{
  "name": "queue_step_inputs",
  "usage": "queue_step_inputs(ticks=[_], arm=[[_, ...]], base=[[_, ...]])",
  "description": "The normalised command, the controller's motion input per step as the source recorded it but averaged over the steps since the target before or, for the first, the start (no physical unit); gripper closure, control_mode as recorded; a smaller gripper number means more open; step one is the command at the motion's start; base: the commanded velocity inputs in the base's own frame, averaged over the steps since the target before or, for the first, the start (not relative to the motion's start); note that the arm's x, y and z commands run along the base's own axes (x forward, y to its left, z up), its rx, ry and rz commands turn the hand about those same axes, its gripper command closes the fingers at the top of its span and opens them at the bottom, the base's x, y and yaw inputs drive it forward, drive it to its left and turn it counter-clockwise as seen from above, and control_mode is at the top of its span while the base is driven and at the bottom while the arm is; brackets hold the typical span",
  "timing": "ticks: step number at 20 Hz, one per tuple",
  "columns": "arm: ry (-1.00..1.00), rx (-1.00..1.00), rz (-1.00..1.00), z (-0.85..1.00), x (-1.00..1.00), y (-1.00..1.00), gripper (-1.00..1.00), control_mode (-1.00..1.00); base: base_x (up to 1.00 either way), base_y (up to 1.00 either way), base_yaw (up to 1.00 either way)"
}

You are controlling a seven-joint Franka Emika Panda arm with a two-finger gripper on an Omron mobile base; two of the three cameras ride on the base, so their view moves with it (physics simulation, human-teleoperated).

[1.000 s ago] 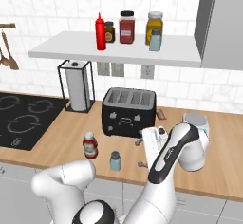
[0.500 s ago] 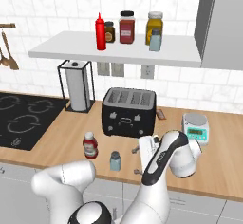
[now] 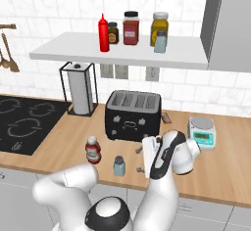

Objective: Put the shaker and condiment bottle from the counter next to their counterparts in the cabinet.

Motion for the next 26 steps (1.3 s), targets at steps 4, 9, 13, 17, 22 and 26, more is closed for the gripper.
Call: queue_step_inputs(ticks=[4, 9, 13, 17, 22, 26], arm=[[0.04, 0.0, 0.07, -0.14, 0.34, -0.11, -1.0, -1.0], [-0.03, 0.0, -0.02, 0.0, -0.45, -0.07, -1.0, -1.0], [-0.01, 0.0, -0.12, 0.0, -0.56, 0.19, -1.0, -1.0], [0.0, -0.02, -0.11, 0.0, -0.12, 0.37, -1.0, -1.0], [0.0, 0.0, 0.0, 0.0, 0.0, 0.0, -1.0, -1.0], [0.05, -0.02, 0.0, 0.0, 0.0, 0.02, -1.0, -1.0]], base=[[0.0, 0.0, 0.0], [0.0, 0.0, 0.0], [0.0, 0.0, 0.0], [0.0, 0.0, 0.0], [0.0, 0.0, 0.0], [0.0, 0.0, 0.0]])
